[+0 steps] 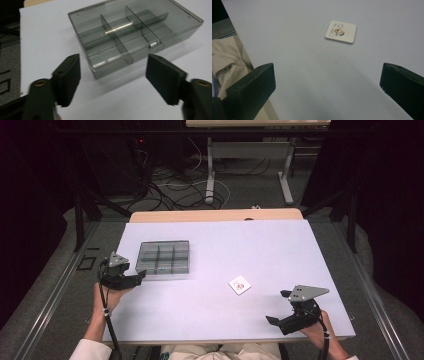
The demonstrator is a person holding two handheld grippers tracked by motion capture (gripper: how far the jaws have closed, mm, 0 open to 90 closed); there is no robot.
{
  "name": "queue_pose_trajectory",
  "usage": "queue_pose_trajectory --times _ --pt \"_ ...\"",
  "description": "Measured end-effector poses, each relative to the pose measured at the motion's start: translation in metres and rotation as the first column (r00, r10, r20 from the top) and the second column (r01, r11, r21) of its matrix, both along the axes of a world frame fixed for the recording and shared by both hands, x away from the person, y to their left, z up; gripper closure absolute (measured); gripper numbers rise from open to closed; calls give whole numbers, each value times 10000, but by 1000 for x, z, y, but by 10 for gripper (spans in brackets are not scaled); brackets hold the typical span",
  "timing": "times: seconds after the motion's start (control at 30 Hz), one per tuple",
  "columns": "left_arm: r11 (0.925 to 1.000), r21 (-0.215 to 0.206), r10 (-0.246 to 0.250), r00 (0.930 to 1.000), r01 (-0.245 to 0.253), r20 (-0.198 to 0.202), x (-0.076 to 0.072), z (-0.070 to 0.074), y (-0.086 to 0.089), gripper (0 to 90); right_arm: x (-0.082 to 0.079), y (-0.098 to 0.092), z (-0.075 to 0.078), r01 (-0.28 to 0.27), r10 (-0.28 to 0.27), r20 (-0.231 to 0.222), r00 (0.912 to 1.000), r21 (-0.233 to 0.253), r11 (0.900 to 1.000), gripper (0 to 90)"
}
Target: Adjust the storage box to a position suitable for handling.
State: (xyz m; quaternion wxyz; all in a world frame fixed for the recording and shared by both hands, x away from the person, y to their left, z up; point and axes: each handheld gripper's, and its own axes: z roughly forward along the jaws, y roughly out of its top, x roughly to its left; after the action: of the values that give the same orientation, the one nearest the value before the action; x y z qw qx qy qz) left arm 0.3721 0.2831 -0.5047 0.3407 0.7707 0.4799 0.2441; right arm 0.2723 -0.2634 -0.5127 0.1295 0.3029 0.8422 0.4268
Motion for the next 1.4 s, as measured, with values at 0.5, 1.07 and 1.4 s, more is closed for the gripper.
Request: queue_pose_trajectory --times 0.5,1.07,1.4 --pt "9935 -469 1031 9945 -1038 -177 30 -2 19 842 2 1 -1 -23 23 -24 10000 -50 10000 0" --pt "9957 -43 920 9938 -925 -619 66 -25 24 896 1 1 -1 -51 51 -9 10000 -7 10000 0" --pt "9986 -44 517 9952 -523 -830 77 -35 23 896 1 0 0 -110 110 -22 9999 18 9999 0"
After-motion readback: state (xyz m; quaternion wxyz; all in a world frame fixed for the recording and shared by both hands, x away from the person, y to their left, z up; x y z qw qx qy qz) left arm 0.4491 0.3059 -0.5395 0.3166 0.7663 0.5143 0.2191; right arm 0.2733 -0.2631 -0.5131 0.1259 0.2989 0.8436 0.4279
